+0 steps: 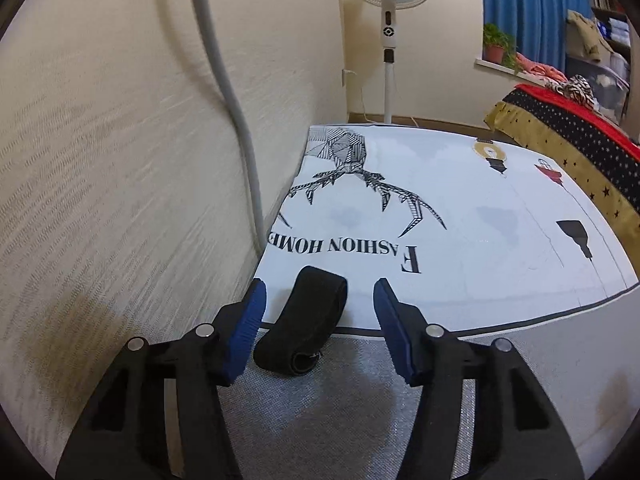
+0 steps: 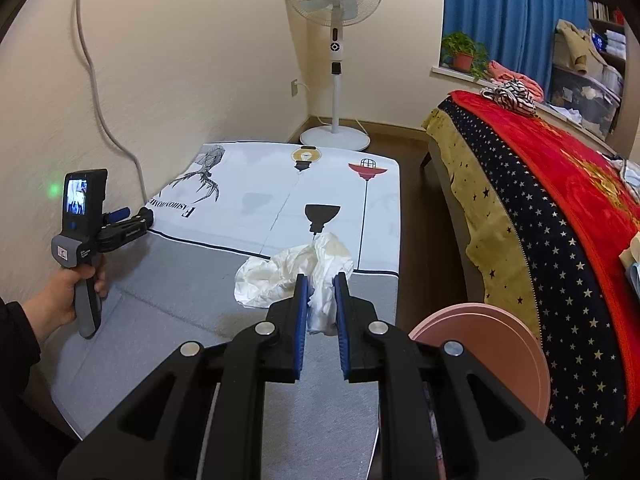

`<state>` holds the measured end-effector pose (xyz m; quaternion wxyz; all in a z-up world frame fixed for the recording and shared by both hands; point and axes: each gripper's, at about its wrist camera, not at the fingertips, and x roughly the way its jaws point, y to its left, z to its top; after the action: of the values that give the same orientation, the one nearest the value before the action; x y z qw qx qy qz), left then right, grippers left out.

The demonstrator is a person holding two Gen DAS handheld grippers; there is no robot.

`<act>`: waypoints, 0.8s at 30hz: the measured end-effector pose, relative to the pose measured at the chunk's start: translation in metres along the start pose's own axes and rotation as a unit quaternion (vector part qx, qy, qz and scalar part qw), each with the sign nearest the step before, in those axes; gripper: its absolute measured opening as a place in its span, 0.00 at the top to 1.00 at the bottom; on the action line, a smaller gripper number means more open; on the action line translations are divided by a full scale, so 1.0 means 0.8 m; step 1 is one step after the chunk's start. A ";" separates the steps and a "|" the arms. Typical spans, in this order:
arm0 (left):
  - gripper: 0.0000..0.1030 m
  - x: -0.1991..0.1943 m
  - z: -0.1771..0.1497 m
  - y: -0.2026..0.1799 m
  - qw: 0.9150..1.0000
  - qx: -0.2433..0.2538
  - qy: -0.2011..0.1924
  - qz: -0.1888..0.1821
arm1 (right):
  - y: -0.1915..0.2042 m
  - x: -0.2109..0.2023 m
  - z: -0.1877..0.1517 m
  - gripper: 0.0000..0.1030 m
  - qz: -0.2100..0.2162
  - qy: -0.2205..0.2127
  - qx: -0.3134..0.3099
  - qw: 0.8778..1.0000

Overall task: Collect trash
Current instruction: 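Grasp the black elastic band with the left gripper while the right gripper holds the tissue, then carry the tissue and black band over the pink wastebasket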

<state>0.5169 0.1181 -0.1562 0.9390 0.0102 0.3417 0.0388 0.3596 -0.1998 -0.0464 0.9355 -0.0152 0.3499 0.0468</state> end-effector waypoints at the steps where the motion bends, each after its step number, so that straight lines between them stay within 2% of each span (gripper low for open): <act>1: 0.51 0.000 0.000 0.001 1.000 -0.002 0.001 -0.002 | 0.000 0.000 0.000 0.86 0.000 0.000 0.002 1.000; 3: 0.75 0.003 0.000 0.002 1.000 -0.003 0.005 -0.011 | 0.000 0.000 0.000 0.86 0.002 0.002 0.005 1.000; 4: 1.00 0.004 0.000 0.002 1.000 -0.002 0.007 -0.017 | 0.000 0.000 0.000 0.86 0.002 0.003 0.005 1.000; 8: 1.00 -0.009 0.007 0.001 1.000 -0.003 -0.014 -0.016 | -0.001 0.000 0.001 0.86 0.001 0.000 0.000 1.000; 14: 1.00 -0.055 0.037 0.007 0.996 -0.039 -0.051 -0.059 | -0.005 -0.011 0.003 0.86 -0.005 -0.017 -0.008 1.000; 18: 1.00 -0.102 0.057 0.006 0.990 -0.057 -0.078 -0.098 | -0.013 -0.023 0.003 0.86 -0.002 -0.027 -0.006 1.000; 21: 1.00 -0.132 0.065 -0.006 0.989 -0.052 -0.087 -0.112 | -0.021 -0.034 0.005 0.86 0.004 -0.036 -0.002 0.999; 24: 1.00 -0.170 0.065 -0.033 0.989 -0.023 -0.091 -0.116 | -0.029 -0.045 0.007 0.86 0.009 -0.045 0.004 0.999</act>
<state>0.4482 0.0814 -0.0306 0.9643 -0.0481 0.2525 -0.0640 0.3385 -0.2251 -0.0188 0.9499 -0.0063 0.3077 0.0548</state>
